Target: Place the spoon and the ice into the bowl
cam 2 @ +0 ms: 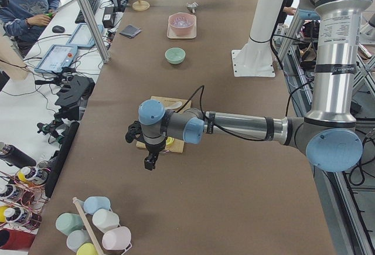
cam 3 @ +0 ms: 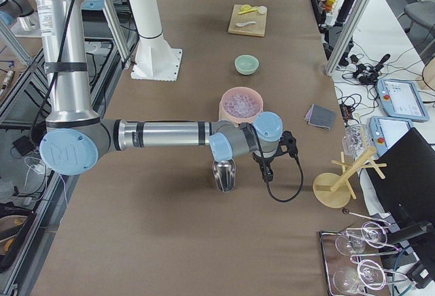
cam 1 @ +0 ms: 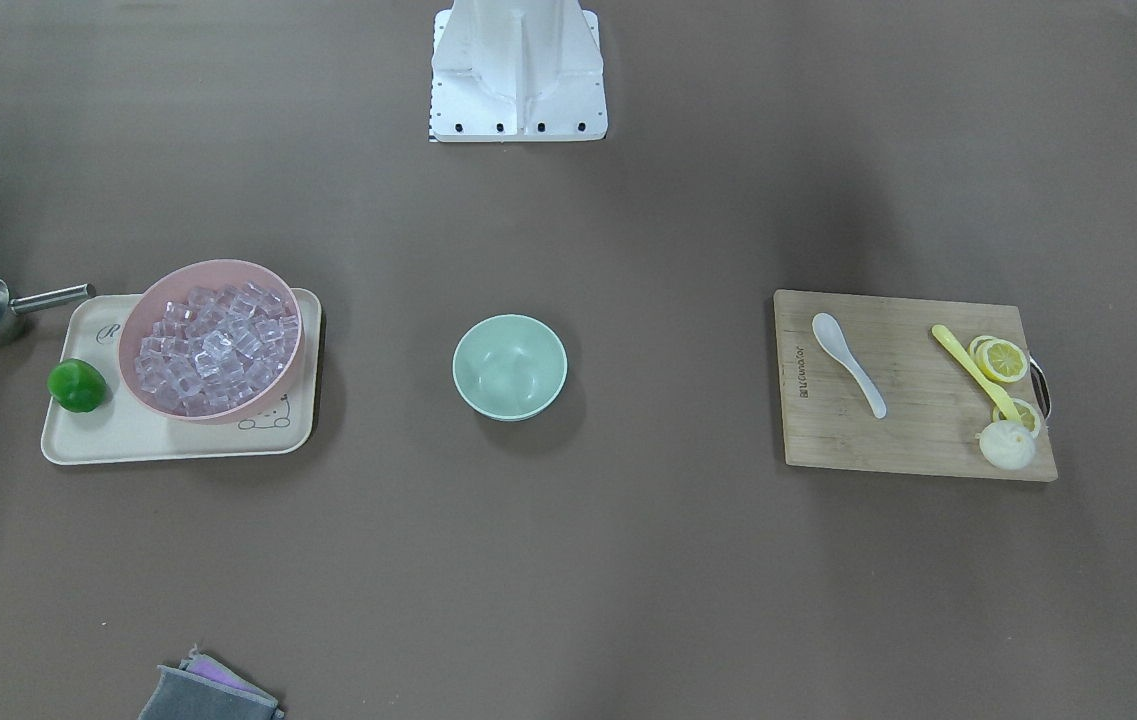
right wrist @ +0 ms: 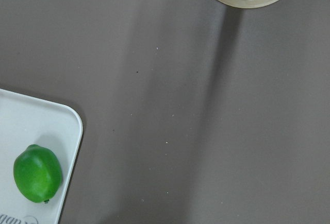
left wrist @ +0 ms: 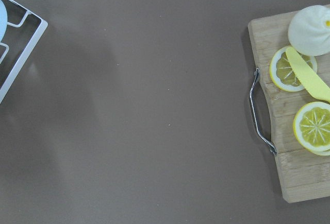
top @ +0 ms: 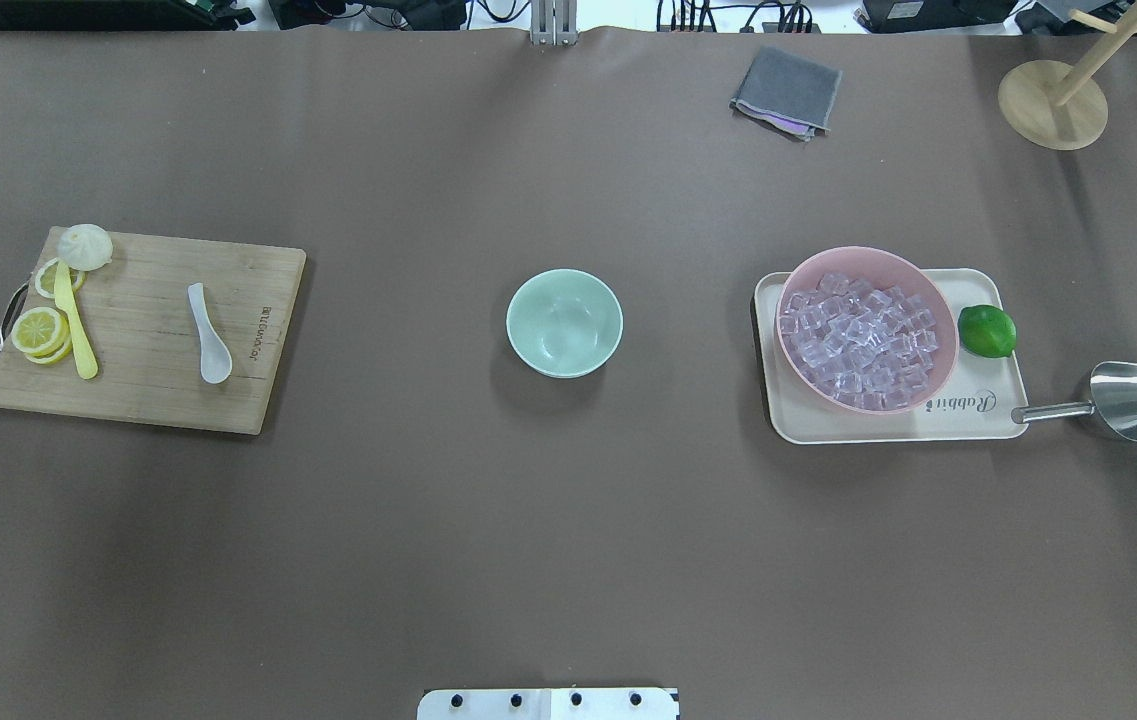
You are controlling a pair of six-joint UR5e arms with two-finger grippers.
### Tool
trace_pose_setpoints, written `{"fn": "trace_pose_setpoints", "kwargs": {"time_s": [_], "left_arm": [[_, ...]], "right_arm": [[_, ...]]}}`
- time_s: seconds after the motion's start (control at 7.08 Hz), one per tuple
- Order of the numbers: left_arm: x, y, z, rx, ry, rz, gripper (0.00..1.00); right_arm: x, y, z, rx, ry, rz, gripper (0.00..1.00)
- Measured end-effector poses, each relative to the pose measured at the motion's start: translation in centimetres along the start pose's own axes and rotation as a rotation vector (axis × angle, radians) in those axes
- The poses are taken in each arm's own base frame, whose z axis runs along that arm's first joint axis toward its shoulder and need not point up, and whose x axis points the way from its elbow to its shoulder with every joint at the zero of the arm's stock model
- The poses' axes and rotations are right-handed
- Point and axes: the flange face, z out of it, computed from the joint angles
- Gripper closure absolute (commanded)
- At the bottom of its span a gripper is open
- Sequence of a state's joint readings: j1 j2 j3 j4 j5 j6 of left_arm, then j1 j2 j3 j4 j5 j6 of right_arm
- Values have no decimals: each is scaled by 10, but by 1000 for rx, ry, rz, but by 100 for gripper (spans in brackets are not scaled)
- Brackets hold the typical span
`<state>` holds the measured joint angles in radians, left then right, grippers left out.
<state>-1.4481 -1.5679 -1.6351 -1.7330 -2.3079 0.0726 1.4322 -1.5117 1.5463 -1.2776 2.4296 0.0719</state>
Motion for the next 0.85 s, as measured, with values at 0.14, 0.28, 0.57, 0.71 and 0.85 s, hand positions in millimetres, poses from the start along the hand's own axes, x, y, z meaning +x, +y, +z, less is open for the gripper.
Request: {"fn": "trace_pose_setpoints", "kwargs": {"time_s": [0.14, 0.28, 0.57, 0.71, 0.85], "left_arm": [[1, -1, -1, 5, 1, 3, 1], [1, -1, 0, 6, 3, 6, 1], [3, 1, -3, 15, 7, 16, 1], [5, 0, -5, 20, 7, 20, 1], [6, -1, -6, 25, 7, 24, 1]], "right_arm": [[-1, 0, 0, 0, -3, -2, 0], [-2, 0, 1, 0, -6, -4, 0], [-2, 1, 2, -4, -8, -2, 0], [-2, 1, 4, -7, -8, -2, 0], [-3, 1, 6, -10, -9, -4, 0]]}}
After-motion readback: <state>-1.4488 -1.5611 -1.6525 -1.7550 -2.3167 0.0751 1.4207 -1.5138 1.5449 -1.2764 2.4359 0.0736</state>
